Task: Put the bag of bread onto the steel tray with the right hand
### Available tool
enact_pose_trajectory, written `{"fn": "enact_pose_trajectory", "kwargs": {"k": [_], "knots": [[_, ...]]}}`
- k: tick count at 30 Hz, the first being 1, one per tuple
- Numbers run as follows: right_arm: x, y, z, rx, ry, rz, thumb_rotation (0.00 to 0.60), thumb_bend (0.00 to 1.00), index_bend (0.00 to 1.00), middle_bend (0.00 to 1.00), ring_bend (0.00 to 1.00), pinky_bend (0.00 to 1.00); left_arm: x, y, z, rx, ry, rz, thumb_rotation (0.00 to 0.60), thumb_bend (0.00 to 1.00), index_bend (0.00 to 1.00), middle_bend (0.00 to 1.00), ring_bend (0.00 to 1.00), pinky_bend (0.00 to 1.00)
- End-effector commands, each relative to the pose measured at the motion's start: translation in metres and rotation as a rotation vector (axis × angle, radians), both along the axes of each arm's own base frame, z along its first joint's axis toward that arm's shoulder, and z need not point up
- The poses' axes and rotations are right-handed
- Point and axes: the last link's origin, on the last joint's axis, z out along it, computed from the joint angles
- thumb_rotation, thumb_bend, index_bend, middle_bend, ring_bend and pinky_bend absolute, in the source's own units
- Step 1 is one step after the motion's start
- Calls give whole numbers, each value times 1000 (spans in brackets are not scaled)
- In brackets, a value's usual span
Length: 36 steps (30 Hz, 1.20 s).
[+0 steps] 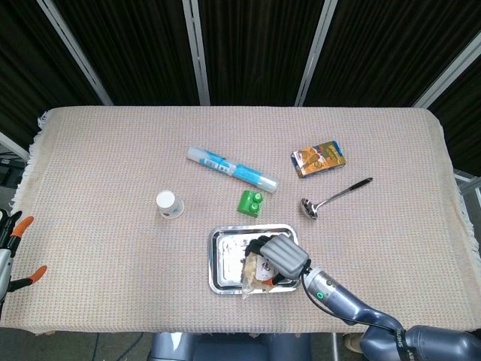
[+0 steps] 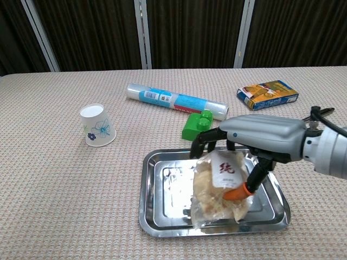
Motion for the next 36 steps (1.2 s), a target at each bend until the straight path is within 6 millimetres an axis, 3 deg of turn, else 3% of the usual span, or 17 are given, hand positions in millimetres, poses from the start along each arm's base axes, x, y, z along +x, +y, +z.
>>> {"fn": "enact_pose_trajectory", "kwargs": {"k": [1, 8, 14, 19, 28, 36], "knots": [[5, -6, -4, -28, 6, 13, 600, 160, 1, 10, 9, 214, 0, 0, 0, 0, -2, 0, 600, 164, 100, 0, 0, 0], [-6, -14, 26, -175, -27, -16, 600, 160, 0, 0, 0, 139, 0, 2, -2, -4, -5, -6, 600, 161, 100, 0, 0, 0], [-46, -9, 80, -350, -37, -111, 600, 160, 14, 2, 0, 139, 4, 4, -3, -5, -7, -22, 600, 163, 100, 0, 0, 0], [-82, 6, 111, -476, 7, -180, 600, 161, 69, 28, 0, 139, 8, 5, -5, -13, -13, -35, 600, 165, 100, 0, 0, 0], [-128, 48, 140, -596, 79, -310, 600, 161, 67, 14, 0, 116, 15, 0, -6, -18, -22, -58, 600, 163, 100, 0, 0, 0], [-146, 75, 149, -637, 123, -364, 600, 160, 64, 2, 0, 59, 19, -2, -8, -15, -25, -79, 600, 162, 100, 0, 0, 0]]}}
